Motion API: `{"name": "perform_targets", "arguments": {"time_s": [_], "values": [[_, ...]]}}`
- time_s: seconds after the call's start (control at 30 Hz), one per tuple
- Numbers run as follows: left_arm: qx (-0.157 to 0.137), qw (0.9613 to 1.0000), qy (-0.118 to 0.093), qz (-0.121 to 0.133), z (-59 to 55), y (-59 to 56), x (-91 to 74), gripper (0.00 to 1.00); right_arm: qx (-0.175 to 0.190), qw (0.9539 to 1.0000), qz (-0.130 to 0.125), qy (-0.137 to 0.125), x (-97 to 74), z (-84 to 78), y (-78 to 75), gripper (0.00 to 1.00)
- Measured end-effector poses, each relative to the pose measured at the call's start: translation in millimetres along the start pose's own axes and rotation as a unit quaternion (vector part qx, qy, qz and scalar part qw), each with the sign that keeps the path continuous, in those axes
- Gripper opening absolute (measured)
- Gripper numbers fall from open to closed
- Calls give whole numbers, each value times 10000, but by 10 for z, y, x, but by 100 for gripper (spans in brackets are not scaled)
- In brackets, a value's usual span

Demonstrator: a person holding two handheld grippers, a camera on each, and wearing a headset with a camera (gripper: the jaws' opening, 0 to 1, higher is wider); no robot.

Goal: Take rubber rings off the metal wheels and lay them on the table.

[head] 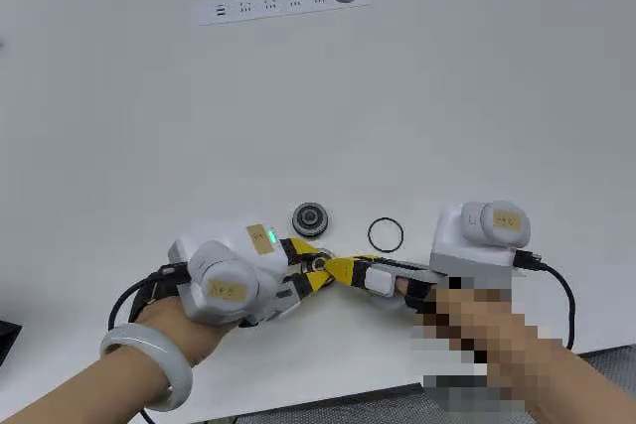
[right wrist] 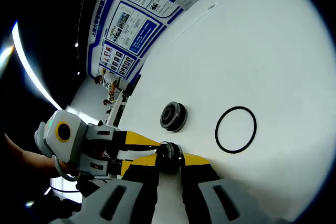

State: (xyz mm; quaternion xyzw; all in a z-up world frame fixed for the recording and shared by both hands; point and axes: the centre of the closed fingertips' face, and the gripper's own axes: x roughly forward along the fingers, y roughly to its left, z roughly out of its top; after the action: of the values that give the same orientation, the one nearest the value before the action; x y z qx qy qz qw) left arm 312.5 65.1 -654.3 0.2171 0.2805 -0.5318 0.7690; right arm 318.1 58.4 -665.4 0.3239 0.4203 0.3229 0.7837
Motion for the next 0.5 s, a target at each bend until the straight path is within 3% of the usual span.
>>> {"name": "perform_targets", "arguments": {"time_s": [0.27,0.33,0.5], "values": [[-14,10000,-23,12,1,1,-3,14,152,9998,91,111,-20,-15,20,20],[-7,10000,-18,12,2,-1,-2,14,256,9991,271,204,-45,-48,78,17],[-6,10000,-19,13,3,0,-2,14,232,9994,201,139,-70,-22,66,17]]}}
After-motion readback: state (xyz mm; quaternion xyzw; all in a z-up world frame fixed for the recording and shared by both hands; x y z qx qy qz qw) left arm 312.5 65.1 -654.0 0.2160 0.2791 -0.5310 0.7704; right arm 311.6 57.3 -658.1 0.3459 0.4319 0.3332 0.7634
